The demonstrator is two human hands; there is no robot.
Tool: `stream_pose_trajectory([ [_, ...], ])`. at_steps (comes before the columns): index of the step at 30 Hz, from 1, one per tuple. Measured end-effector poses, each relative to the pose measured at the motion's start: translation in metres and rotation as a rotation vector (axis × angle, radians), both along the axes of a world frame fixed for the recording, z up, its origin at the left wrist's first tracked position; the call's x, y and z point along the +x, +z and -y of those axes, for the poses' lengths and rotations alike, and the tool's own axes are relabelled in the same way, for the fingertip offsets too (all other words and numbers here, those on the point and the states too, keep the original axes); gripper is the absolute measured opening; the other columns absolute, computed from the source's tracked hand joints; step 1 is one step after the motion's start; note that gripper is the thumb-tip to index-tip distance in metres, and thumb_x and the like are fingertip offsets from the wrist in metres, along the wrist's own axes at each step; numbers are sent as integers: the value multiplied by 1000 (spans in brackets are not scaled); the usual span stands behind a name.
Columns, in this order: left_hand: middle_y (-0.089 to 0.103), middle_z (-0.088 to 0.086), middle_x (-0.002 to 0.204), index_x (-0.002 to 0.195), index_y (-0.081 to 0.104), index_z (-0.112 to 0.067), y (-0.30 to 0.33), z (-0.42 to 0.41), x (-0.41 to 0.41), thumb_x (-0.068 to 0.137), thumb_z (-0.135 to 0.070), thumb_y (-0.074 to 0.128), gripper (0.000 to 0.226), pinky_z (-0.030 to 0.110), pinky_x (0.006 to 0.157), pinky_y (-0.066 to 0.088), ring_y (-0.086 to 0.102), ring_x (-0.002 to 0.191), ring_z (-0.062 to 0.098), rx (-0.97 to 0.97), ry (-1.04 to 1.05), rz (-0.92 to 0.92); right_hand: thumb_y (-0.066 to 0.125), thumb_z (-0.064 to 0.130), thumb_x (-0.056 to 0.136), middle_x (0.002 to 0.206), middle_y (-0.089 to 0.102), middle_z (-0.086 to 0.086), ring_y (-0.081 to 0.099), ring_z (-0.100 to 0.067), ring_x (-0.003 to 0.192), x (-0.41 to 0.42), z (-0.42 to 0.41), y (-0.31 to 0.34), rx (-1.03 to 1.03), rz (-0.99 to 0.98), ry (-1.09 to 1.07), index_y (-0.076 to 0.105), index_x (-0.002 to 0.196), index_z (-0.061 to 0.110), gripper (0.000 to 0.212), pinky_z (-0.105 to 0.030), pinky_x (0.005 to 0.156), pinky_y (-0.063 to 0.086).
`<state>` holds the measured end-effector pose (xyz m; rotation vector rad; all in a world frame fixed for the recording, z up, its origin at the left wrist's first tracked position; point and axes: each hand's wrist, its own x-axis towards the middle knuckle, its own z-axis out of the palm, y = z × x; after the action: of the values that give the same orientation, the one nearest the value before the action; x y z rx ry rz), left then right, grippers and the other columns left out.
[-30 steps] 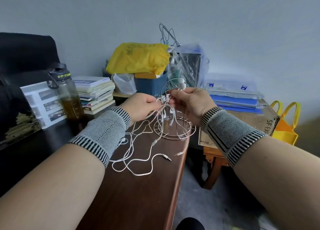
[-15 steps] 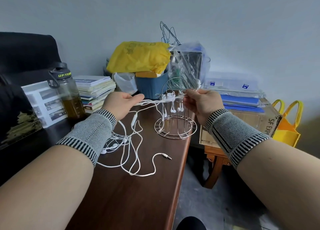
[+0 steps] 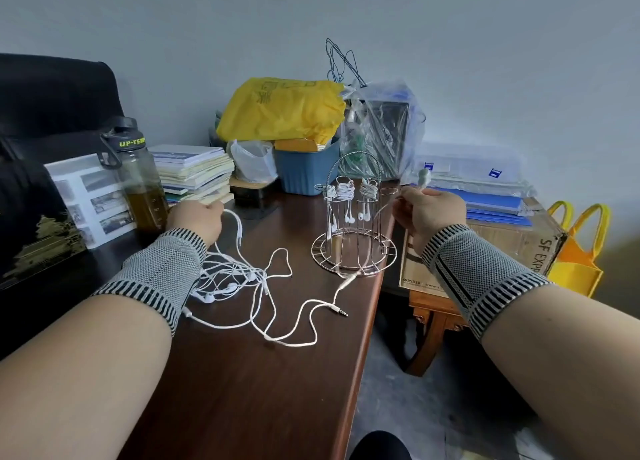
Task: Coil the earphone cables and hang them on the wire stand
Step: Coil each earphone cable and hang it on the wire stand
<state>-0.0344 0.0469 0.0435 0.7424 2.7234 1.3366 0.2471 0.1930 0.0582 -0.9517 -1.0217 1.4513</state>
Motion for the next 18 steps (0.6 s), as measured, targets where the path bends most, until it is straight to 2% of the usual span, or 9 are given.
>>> stream_pose_trajectory([
  [3,66,21,94,97,64,6,-6,0,-3,94,-35,47,45,31,55,42,57,70,31,-288,-40,-87,64,1,87,69,65,-10,64,-17,57,-7,11,3,17,-79,88,61,74,1,14,-33,67,59],
  [6,60,11,78,85,67,-4,-3,0,14,91,-36,55,35,27,48,32,50,61,23,-396,-28,-178,62,0,89,55,64,-6,62,-13,48,-16,18,6,52,-122,158,60,75,1,14,-28,59,59],
  [8,60,7,72,71,65,-12,3,-4,28,90,-31,57,27,25,53,36,54,65,27,-317,-37,-278,62,1,89,53,64,-5,62,-13,50,-19,22,10,68,-154,205,59,79,0,11,-27,57,58],
  [9,62,5,76,70,65,-17,8,-6,37,90,-26,56,23,26,59,40,56,71,28,-243,-78,-335,63,2,89,55,64,-6,63,-13,51,-20,23,12,72,-175,230,59,81,0,9,-27,56,58],
  [11,67,0,96,89,71,-25,18,-11,55,91,-16,55,18,27,77,44,60,91,26,-47,-206,-361,63,3,89,58,63,-8,62,-14,52,-20,24,17,71,-222,287,59,85,-1,7,-25,54,58],
  [12,68,-2,106,100,72,-23,23,-15,63,91,-13,55,22,26,84,44,61,99,22,37,-280,-329,62,3,90,59,63,-8,62,-13,52,-19,25,20,69,-250,319,59,88,-1,6,-24,52,57],
  [14,68,-4,113,106,70,-20,28,-23,79,91,-8,56,25,25,92,45,61,105,15,120,-429,-213,60,4,91,57,62,-6,60,-12,50,-19,26,27,71,-305,379,58,90,-1,5,-21,50,55],
  [16,68,-1,116,112,67,-21,28,-32,92,89,-8,57,28,33,98,49,61,108,15,123,-550,-48,59,5,92,54,61,-4,58,-10,48,-17,28,33,77,-341,419,58,87,1,6,-19,49,54],
  [18,65,2,121,126,60,-19,27,-36,102,88,-9,57,40,38,93,53,61,110,17,50,-638,131,59,6,92,54,60,-2,58,-9,48,-14,29,38,86,-362,448,59,85,2,8,-18,49,53],
])
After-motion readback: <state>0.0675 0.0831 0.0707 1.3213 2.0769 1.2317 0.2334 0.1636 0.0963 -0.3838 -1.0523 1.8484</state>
